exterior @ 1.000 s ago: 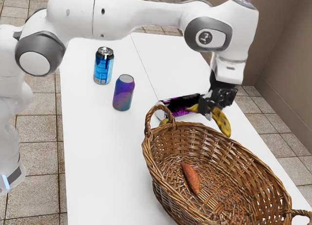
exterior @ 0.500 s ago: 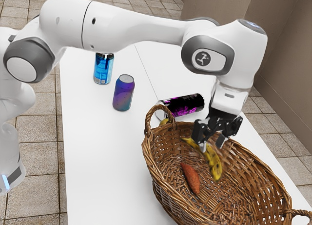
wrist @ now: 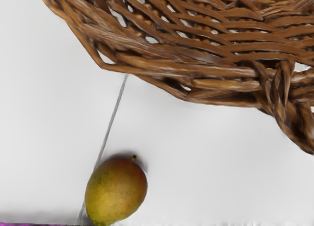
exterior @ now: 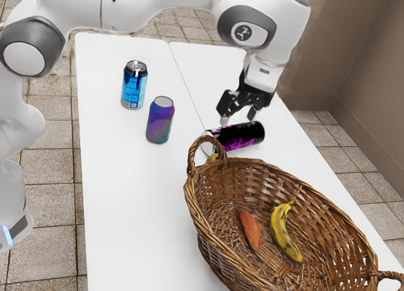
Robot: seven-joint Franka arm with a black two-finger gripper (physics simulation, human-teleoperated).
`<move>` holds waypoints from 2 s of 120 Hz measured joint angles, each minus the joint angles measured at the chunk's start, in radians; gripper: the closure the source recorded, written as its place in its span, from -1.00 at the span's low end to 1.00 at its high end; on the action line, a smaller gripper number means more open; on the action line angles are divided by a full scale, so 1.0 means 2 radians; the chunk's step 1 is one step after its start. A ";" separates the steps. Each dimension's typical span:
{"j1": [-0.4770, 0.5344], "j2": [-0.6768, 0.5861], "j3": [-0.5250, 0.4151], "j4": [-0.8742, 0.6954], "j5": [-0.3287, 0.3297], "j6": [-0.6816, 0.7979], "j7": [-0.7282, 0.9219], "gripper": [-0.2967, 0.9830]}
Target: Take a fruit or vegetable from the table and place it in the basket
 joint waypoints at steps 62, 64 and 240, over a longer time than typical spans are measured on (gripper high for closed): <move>-0.003 -0.065 0.034 -0.124 0.029 0.049 0.064 -0.54; -0.003 -0.063 0.035 -0.125 0.025 0.050 0.068 -0.54; -0.039 0.003 0.085 -0.152 -0.035 0.103 0.222 -0.54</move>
